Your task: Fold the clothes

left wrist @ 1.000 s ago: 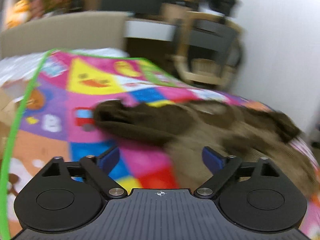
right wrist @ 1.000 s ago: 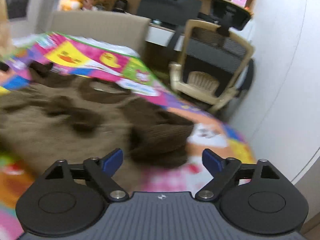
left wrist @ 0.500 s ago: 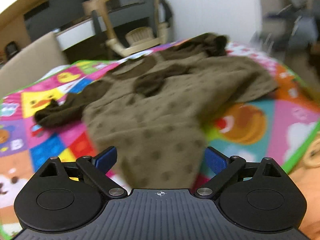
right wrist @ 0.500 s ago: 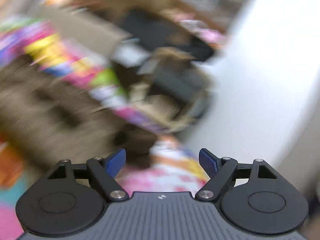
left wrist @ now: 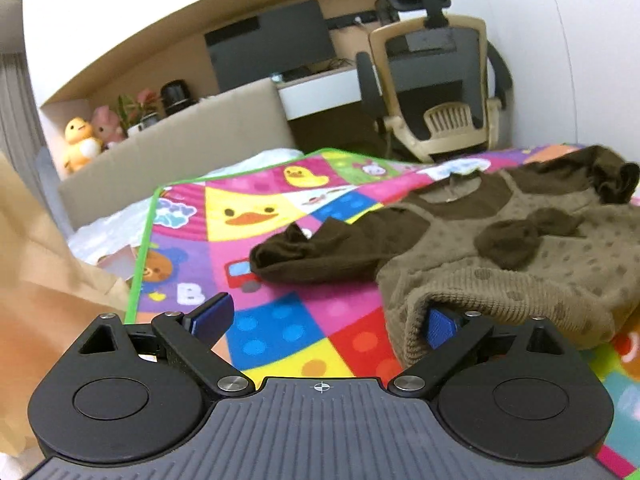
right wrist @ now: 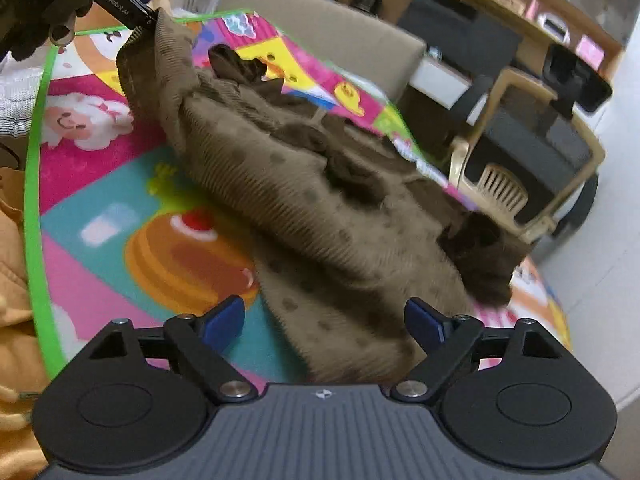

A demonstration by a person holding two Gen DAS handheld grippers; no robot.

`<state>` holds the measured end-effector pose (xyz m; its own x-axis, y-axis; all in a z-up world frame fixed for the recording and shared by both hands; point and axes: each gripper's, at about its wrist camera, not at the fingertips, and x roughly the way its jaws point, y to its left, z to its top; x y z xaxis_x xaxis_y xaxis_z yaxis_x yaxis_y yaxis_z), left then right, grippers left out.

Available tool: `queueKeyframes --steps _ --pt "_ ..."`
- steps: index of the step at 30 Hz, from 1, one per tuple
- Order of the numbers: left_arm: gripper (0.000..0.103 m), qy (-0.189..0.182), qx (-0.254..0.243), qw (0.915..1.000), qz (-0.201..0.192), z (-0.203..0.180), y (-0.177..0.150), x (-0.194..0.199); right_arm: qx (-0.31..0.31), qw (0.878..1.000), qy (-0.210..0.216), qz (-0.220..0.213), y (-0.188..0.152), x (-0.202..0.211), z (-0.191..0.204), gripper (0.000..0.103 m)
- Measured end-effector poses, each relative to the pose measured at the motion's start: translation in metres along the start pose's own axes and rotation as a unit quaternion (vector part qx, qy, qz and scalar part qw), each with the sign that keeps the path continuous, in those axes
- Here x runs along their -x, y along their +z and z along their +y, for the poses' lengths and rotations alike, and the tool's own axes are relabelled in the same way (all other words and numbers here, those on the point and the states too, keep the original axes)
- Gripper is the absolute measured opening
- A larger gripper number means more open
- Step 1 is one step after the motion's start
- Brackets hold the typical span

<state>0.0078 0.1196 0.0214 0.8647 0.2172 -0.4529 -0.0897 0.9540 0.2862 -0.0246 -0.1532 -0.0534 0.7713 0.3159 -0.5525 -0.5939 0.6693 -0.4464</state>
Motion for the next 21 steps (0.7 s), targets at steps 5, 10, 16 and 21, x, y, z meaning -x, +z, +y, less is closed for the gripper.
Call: queueKeyframes --steps 5,10,16,21 --pt "0.099 -0.021 0.004 0.9997 0.013 0.002 -0.008 0.007 -0.093 0.971 -0.218 -0.011 0.0 0.007 -0.07 0.055" --pt "0.099 -0.001 0.02 0.9997 0.015 0.01 -0.016 0.012 -0.192 0.952 -0.231 -0.055 -0.016 0.054 -0.116 0.071" --pt "0.099 -0.043 0.024 0.9986 0.018 -0.002 -0.012 0.0 -0.139 0.989 -0.024 -0.047 -0.006 0.037 -0.043 0.082" --pt "0.099 -0.052 0.007 0.9986 0.005 -0.015 -0.008 -0.007 -0.046 0.999 -0.012 0.004 0.013 -0.02 0.006 0.082"
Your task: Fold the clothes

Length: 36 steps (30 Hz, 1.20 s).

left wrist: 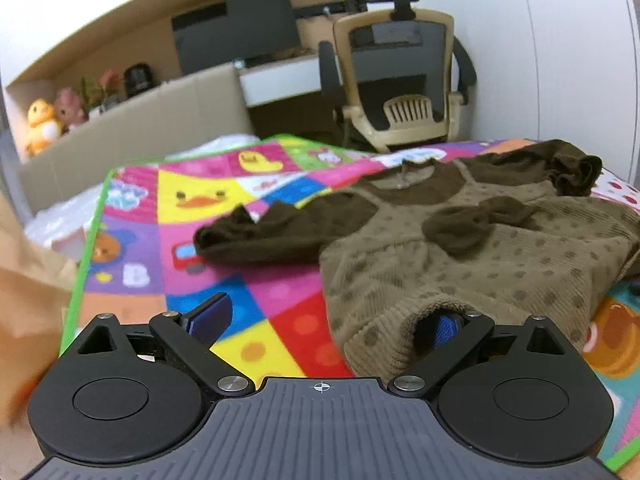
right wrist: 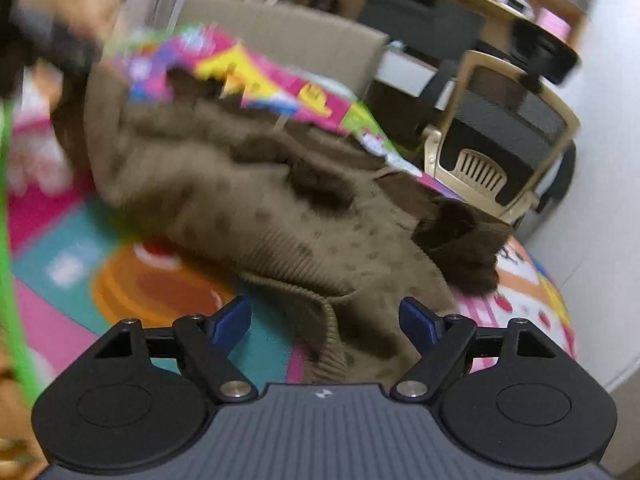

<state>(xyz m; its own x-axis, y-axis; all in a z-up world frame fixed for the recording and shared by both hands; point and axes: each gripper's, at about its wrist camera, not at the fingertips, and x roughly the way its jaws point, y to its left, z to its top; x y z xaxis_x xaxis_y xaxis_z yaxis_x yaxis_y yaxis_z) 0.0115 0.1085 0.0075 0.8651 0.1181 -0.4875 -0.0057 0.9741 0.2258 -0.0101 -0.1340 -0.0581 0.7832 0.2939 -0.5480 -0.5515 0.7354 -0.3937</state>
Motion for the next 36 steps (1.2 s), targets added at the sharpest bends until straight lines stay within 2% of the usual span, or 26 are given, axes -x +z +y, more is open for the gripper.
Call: queueKeyframes --steps 2,4,7,9,11,14,19,21,24,27,31,36 --pt "0.099 0.023 -0.002 0.9995 -0.023 0.007 0.011 0.007 0.015 0.999 -0.046 -0.015 0.005 0.0 -0.008 0.077" --pt "0.1 0.046 -0.003 0.9978 -0.047 0.015 0.022 0.015 0.0 0.992 -0.115 -0.045 0.012 0.015 -0.031 0.076" --pt "0.1 0.068 0.003 0.993 -0.097 0.023 0.036 0.041 -0.026 0.972 -0.211 -0.096 0.021 0.045 -0.064 0.075" --pt "0.1 0.076 0.001 0.9905 -0.115 0.024 0.039 0.054 -0.032 0.959 -0.255 -0.118 0.023 0.068 -0.079 0.075" --pt "0.1 0.076 0.002 0.9899 -0.12 0.023 0.038 0.064 -0.034 0.951 -0.28 -0.128 0.02 0.084 -0.087 0.075" --pt "0.1 0.071 -0.009 0.9912 -0.111 0.018 0.032 0.071 -0.037 0.945 -0.298 -0.129 0.012 0.098 -0.094 0.075" --pt "0.1 0.062 -0.011 0.9936 -0.094 0.017 0.024 0.076 -0.056 0.942 -0.308 -0.124 0.0 0.107 -0.103 0.075" --pt "0.1 0.06 -0.01 0.9938 -0.093 0.016 0.022 0.079 -0.068 0.951 -0.272 -0.13 -0.002 0.116 -0.104 0.075" --pt "0.1 0.058 -0.007 0.9946 -0.086 0.016 0.018 0.077 -0.061 0.977 -0.161 -0.125 -0.005 0.108 -0.082 0.081" --pt "0.1 0.059 0.0 0.9955 -0.074 0.017 0.013 0.072 -0.027 0.992 -0.07 -0.098 -0.007 0.083 -0.05 0.081" --pt "0.1 0.057 0.007 0.9954 -0.076 0.017 0.014 0.072 0.012 0.996 0.019 -0.088 0.006 0.058 -0.006 0.082" --pt "0.1 0.054 0.002 0.9947 -0.087 0.011 0.019 0.073 0.052 0.988 0.104 -0.105 0.04 0.034 0.044 0.086"
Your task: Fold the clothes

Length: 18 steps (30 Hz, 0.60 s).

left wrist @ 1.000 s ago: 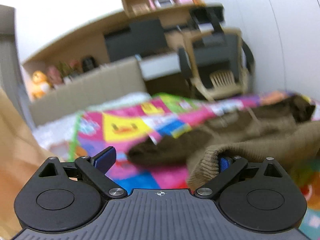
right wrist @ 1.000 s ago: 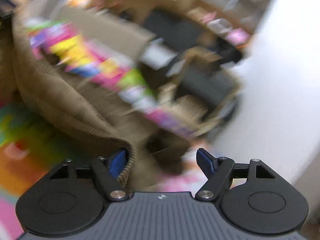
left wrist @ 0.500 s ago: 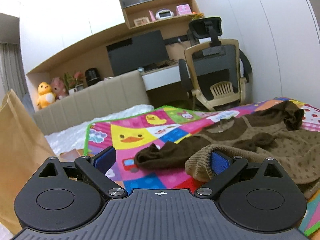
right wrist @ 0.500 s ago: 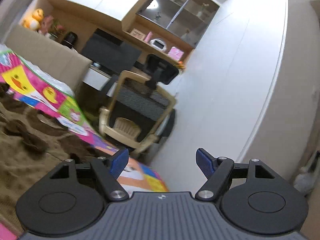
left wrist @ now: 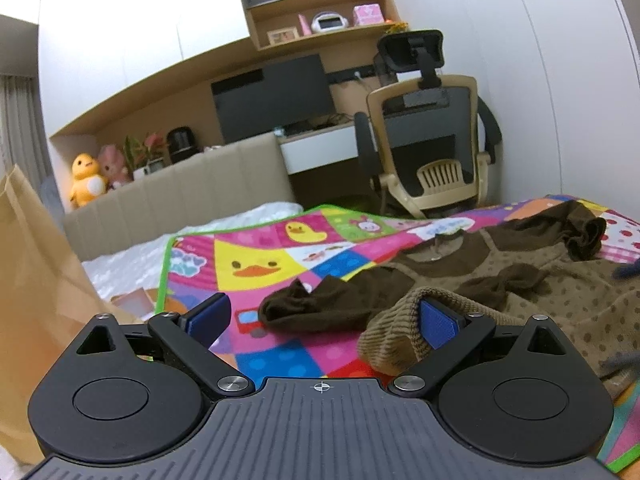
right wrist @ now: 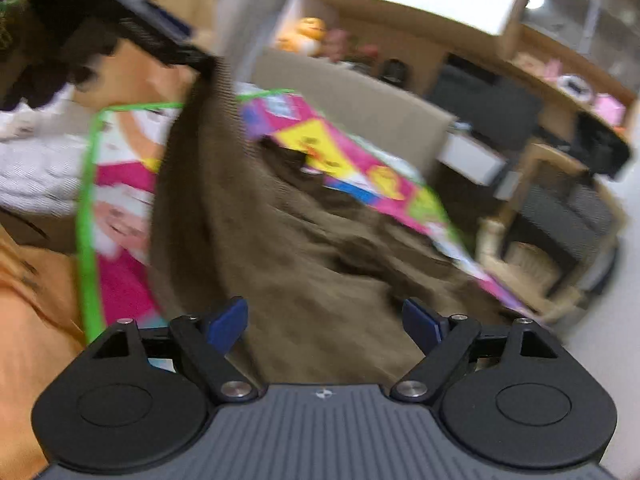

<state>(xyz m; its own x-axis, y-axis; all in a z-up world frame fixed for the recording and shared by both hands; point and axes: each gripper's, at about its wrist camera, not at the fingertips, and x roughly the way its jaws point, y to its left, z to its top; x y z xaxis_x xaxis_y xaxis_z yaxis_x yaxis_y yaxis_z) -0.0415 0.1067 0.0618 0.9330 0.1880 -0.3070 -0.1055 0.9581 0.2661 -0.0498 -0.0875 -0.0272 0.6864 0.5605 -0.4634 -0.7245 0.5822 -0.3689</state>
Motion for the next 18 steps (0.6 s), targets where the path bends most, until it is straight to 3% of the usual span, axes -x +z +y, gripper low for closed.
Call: queueKeyframes --steps 3,6,7,9,11,13,15,18 --pt "0.1 0.004 0.004 1.0 -0.001 0.001 -0.002 0.0 0.035 0.999 0.005 0.022 0.005 -0.032 0.025 0.086" --pt "0.1 0.01 0.006 0.9999 0.003 0.007 -0.006 0.004 0.063 0.994 -0.083 0.023 -0.002 -0.039 0.027 0.086" --pt "0.1 0.012 0.007 0.9999 0.008 0.011 -0.01 0.006 0.052 0.994 -0.097 0.019 -0.004 -0.03 0.018 0.086" --pt "0.1 -0.009 0.018 0.9995 0.024 0.02 -0.021 0.011 0.011 0.997 -0.081 0.007 -0.01 -0.002 -0.008 0.086" --pt "0.1 -0.111 0.034 0.9917 0.055 0.028 -0.038 0.018 -0.028 0.999 -0.044 -0.004 -0.021 0.033 -0.031 0.088" --pt "0.1 -0.209 0.048 0.9732 0.084 0.035 -0.054 0.026 -0.057 0.998 -0.034 0.0 -0.036 0.063 -0.05 0.098" --pt "0.1 -0.239 0.015 0.967 0.087 0.026 -0.066 0.036 -0.083 0.995 -0.055 0.013 -0.048 0.078 -0.067 0.1" --pt "0.1 -0.249 -0.014 0.9655 0.075 0.014 -0.066 0.039 -0.122 0.986 -0.097 0.054 -0.066 0.079 -0.086 0.1"
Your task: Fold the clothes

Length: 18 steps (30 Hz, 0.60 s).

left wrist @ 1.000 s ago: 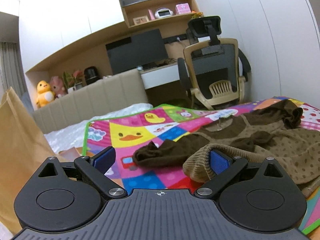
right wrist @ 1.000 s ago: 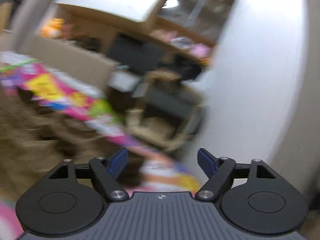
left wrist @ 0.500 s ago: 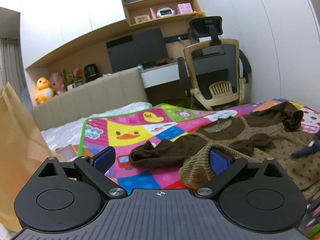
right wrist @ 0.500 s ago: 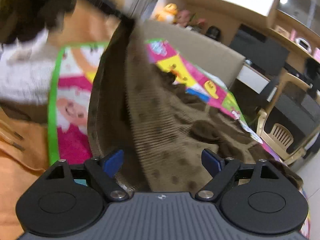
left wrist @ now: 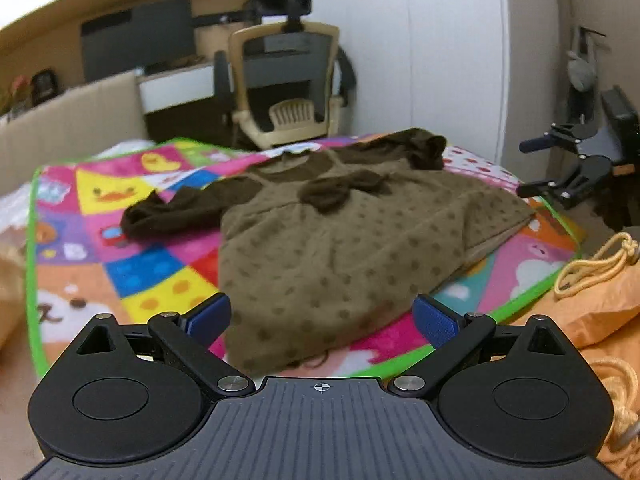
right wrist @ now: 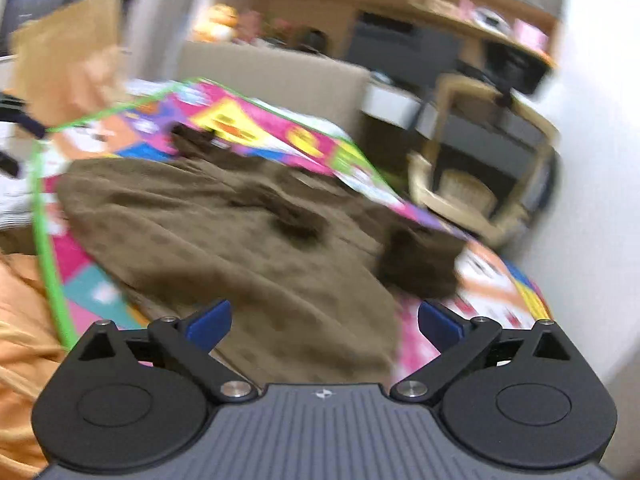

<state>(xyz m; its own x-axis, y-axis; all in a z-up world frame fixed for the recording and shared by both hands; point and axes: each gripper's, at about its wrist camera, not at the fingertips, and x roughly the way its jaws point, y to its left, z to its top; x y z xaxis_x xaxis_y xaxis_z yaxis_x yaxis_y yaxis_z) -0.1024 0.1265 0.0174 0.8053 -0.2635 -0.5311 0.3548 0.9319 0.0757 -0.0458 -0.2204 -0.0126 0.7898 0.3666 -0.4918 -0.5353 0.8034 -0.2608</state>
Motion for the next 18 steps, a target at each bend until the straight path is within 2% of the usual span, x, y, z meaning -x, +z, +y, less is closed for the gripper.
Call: queueKeyframes --steps 3,5,7,9,13,14,18 --pt "0.1 -0.021 -0.004 0.9997 -0.011 -0.008 0.013 -0.015 -0.016 0.999 -0.011 0.028 -0.011 -0.014 -0.004 0.1" --pt "0.1 -0.035 -0.007 0.9992 -0.018 -0.013 0.021 -0.026 -0.056 0.998 -0.001 0.033 -0.014 -0.018 -0.01 0.097" --pt "0.1 -0.066 -0.014 0.9977 -0.008 -0.022 0.026 -0.045 -0.095 0.995 0.01 0.039 -0.017 -0.022 -0.016 0.083" --pt "0.1 -0.095 -0.021 0.9952 0.006 -0.031 0.026 -0.065 -0.131 0.99 0.019 0.043 -0.02 -0.026 -0.021 0.073" --pt "0.1 -0.153 0.006 0.988 0.018 -0.046 0.033 -0.096 -0.104 0.994 0.02 0.039 -0.013 -0.02 -0.012 0.053" --pt "0.1 -0.166 0.013 0.9858 0.022 -0.05 0.035 -0.104 -0.095 0.994 0.021 0.039 -0.012 -0.019 -0.009 0.052" --pt "0.1 -0.124 -0.044 0.9896 0.059 -0.073 0.036 -0.13 -0.021 0.997 0.059 0.052 -0.006 -0.019 0.022 0.052"
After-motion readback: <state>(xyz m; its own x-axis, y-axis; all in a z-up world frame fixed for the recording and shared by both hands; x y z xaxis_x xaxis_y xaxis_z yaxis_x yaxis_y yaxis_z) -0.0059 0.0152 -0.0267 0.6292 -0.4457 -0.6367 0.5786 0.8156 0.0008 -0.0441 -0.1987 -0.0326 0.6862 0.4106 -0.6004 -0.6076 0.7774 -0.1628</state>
